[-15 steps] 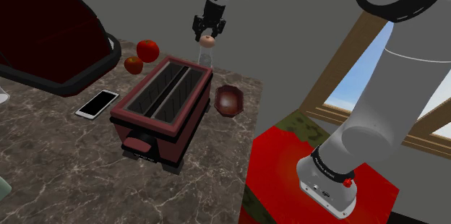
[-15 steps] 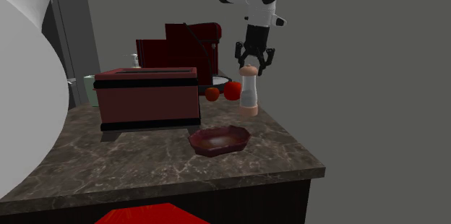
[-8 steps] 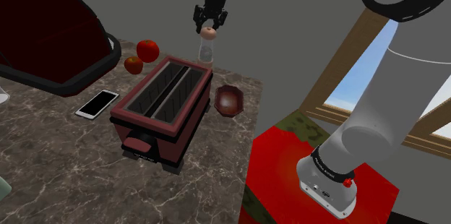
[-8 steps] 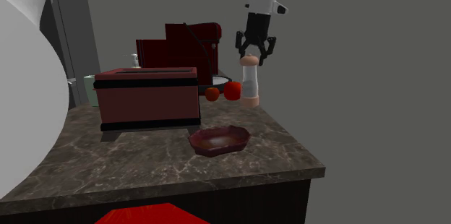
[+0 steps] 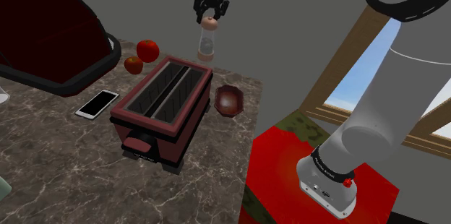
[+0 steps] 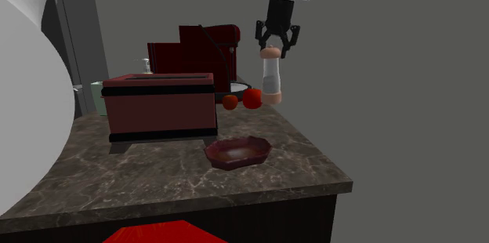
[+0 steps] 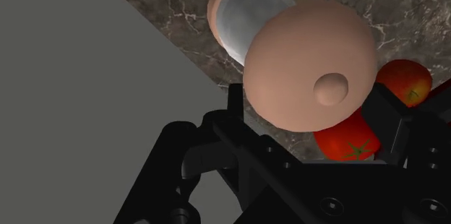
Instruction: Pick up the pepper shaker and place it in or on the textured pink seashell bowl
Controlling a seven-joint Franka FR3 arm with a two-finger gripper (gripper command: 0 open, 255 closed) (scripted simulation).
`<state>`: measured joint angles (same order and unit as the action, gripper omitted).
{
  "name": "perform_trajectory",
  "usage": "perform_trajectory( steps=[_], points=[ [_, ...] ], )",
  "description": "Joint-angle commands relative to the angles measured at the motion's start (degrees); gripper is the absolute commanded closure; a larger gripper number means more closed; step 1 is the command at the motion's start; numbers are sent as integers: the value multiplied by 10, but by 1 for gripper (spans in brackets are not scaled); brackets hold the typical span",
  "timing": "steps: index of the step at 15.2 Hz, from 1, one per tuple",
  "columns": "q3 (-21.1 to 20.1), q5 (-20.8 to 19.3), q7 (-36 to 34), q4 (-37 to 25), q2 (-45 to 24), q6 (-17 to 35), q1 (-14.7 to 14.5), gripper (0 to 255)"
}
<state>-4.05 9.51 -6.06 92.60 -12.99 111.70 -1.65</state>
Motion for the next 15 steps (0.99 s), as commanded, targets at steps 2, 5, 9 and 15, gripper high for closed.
perform_trajectory(
  steps=[2,5,9,15],
  points=[
    [0,1,-3,12,26,-13,0,255],
    [-2,6,-4,84,96,-11,-1,255],
    [-4,12,-7,165,185,-19,-3,255],
    [-6,20,-16,262,316,-51,-7,255]
  ],
)
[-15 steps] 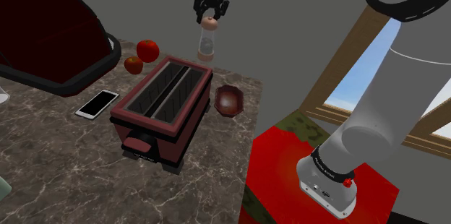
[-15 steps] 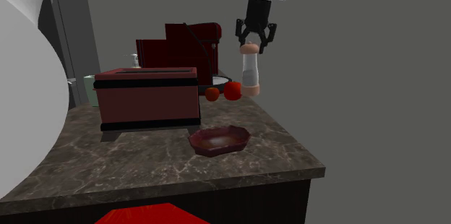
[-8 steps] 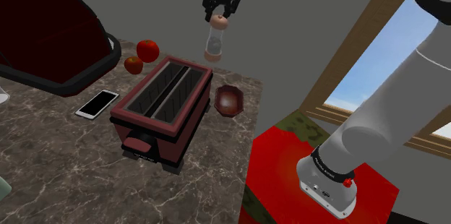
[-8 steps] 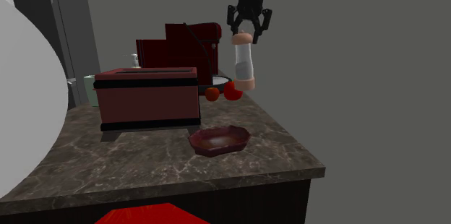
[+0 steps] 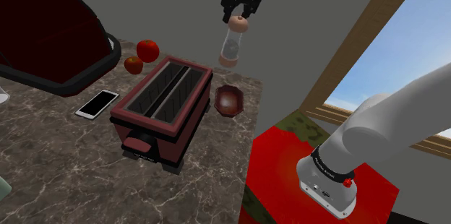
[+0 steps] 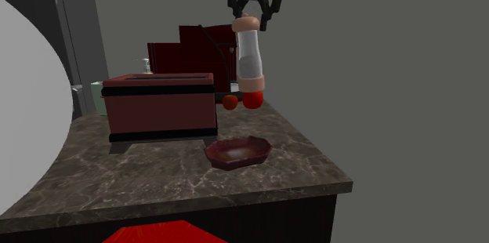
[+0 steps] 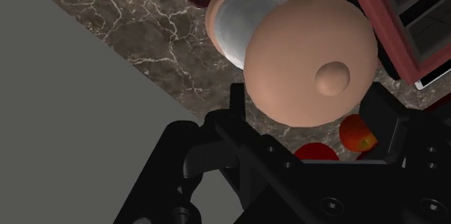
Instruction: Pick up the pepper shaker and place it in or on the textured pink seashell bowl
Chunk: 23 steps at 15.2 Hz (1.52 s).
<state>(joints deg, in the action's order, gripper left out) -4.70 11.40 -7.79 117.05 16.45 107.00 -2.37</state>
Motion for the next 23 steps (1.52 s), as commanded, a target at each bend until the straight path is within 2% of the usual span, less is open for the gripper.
perform_trajectory(
  steps=[1,3,23],
  points=[
    [1,3,-1,31,43,-12,-1,255],
    [0,4,-4,47,69,-22,-2,255],
    [-6,19,22,188,55,132,-7,255]
  ],
)
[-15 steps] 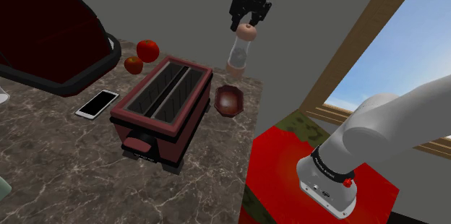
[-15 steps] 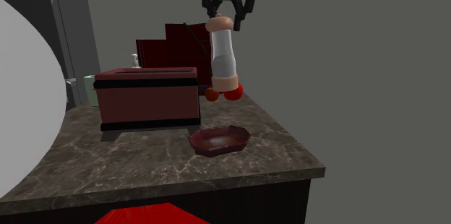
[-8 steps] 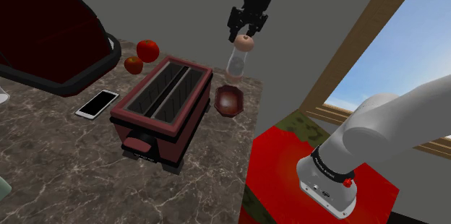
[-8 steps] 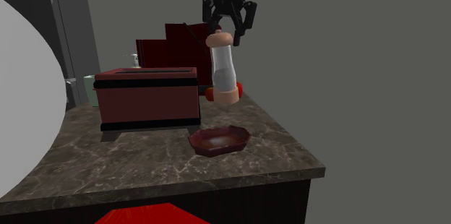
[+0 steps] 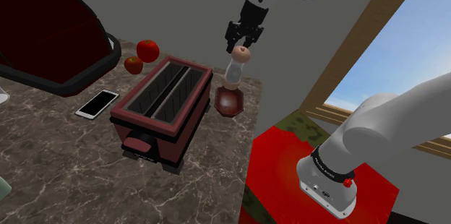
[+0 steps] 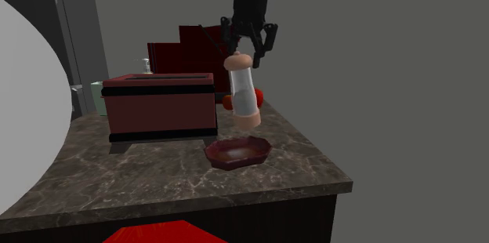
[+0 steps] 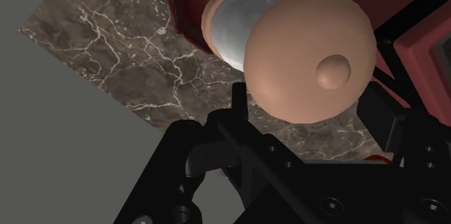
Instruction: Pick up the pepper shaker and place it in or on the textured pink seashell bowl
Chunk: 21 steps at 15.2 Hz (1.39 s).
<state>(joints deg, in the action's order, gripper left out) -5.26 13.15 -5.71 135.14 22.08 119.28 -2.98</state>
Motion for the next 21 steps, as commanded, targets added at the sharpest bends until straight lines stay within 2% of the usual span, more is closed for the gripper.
perform_trajectory(
  steps=[1,6,14,15,20,21],
  points=[
    [-1,2,2,13,-3,17,-1,255],
    [-3,8,11,45,-18,63,-3,255],
    [-3,8,11,45,-18,63,-3,255],
    [-3,8,11,45,-18,63,-3,0],
    [-3,8,11,45,-18,63,-3,0],
    [0,5,10,35,-8,43,-1,0]
  ],
)
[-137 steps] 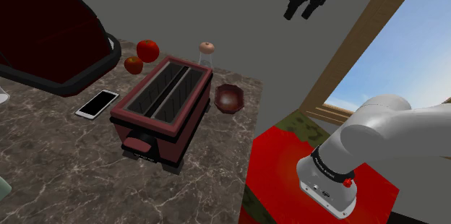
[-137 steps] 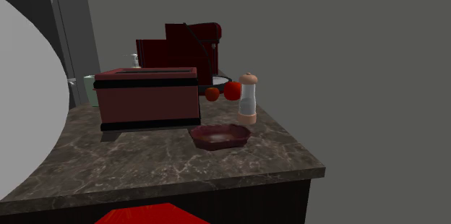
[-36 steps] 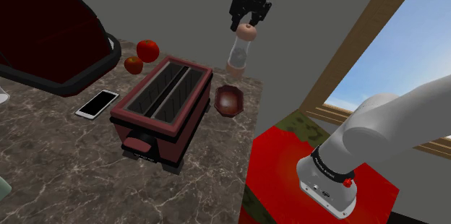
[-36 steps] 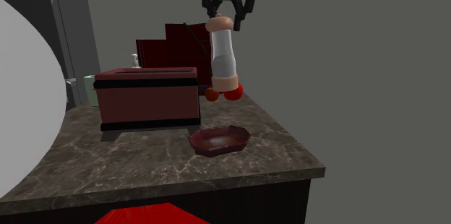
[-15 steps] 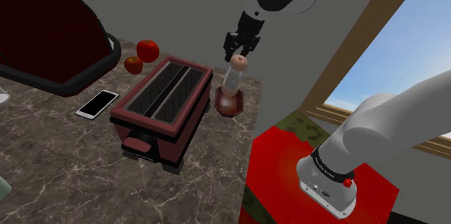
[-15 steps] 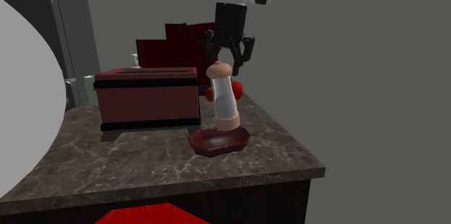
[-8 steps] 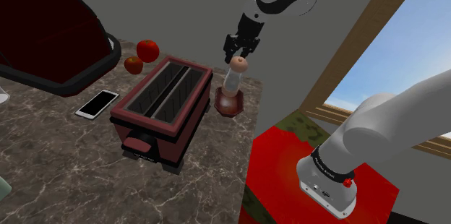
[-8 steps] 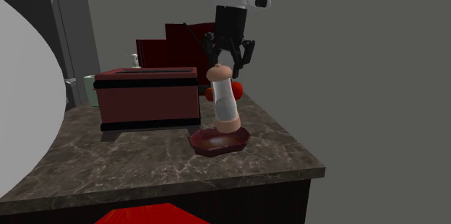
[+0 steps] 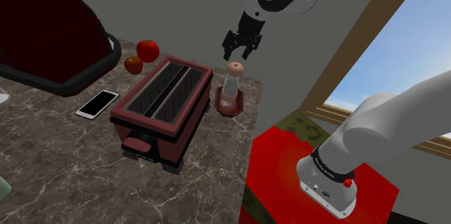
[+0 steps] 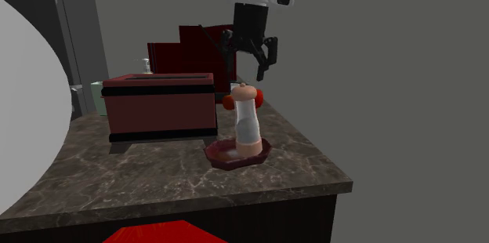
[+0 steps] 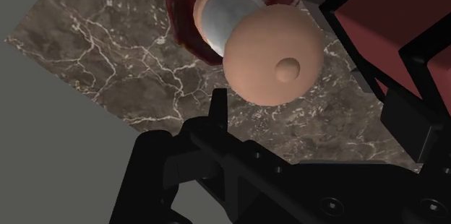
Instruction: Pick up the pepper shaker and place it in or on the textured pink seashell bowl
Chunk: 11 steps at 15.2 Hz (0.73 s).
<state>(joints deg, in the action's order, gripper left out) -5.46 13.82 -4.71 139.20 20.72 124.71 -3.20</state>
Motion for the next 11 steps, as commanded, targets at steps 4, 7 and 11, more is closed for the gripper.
perform_trajectory(
  steps=[4,7,11],
  points=[
    [9,-9,-3,-40,28,-69,6,0],
    [9,-9,-3,-40,28,-69,6,0],
    [9,-9,-3,-40,28,-69,6,0]
  ],
)
